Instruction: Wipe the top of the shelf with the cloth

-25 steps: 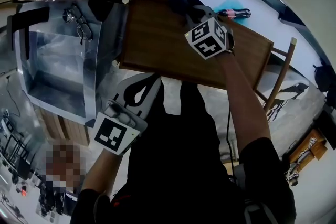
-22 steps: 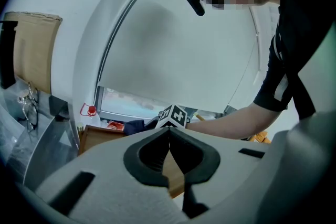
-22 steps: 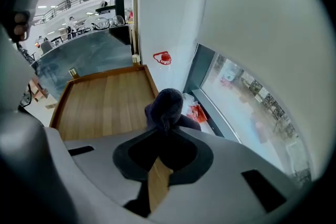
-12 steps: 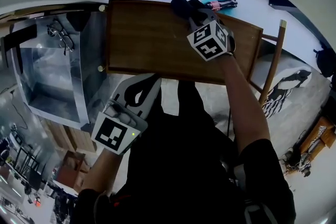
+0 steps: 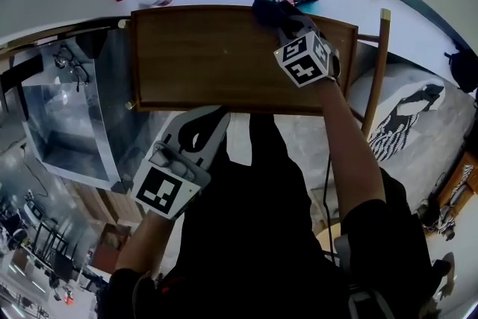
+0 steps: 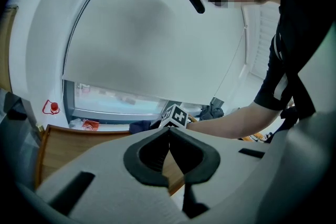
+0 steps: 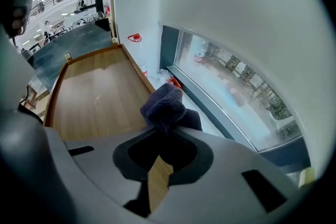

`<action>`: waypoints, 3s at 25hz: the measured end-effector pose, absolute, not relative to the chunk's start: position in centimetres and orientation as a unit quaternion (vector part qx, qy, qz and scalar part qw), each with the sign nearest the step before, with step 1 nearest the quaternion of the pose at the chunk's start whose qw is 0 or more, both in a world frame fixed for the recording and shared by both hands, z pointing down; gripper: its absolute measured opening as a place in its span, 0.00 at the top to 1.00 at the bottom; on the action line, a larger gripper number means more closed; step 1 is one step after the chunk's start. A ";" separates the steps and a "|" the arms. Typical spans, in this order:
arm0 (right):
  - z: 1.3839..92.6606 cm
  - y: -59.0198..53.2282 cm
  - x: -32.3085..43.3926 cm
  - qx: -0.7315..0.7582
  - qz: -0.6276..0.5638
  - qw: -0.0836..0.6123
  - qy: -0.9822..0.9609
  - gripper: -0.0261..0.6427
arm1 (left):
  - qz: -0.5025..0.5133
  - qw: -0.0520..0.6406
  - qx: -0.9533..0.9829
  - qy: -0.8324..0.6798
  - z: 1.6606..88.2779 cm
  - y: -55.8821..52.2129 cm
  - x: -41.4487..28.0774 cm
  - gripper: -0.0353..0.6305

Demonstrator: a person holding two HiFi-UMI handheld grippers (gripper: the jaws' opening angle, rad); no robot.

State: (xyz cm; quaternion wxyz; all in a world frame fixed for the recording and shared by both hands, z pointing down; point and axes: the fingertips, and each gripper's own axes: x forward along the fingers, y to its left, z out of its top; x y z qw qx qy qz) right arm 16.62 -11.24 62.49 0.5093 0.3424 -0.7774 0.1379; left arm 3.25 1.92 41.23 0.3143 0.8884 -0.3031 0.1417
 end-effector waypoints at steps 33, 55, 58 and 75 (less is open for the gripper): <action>61.9 -8.3 30.7 0.442 0.173 0.538 -0.697 0.92 | 0.148 0.300 0.904 -0.267 40.2 3.3 9.4 0.92; 49.5 -10.6 7.9 0.372 0.045 0.461 -0.804 0.92 | 0.105 0.288 0.876 -0.372 37.9 3.7 -6.2 0.92; 48.6 -10.3 2.9 0.344 0.029 0.451 -0.823 0.92 | 0.099 0.289 0.869 -0.390 37.7 4.3 -8.8 0.92; 52.6 -5.7 -16.7 0.210 0.010 0.448 -0.869 0.92 | 0.086 0.311 0.828 -0.458 39.4 7.5 -20.4 0.92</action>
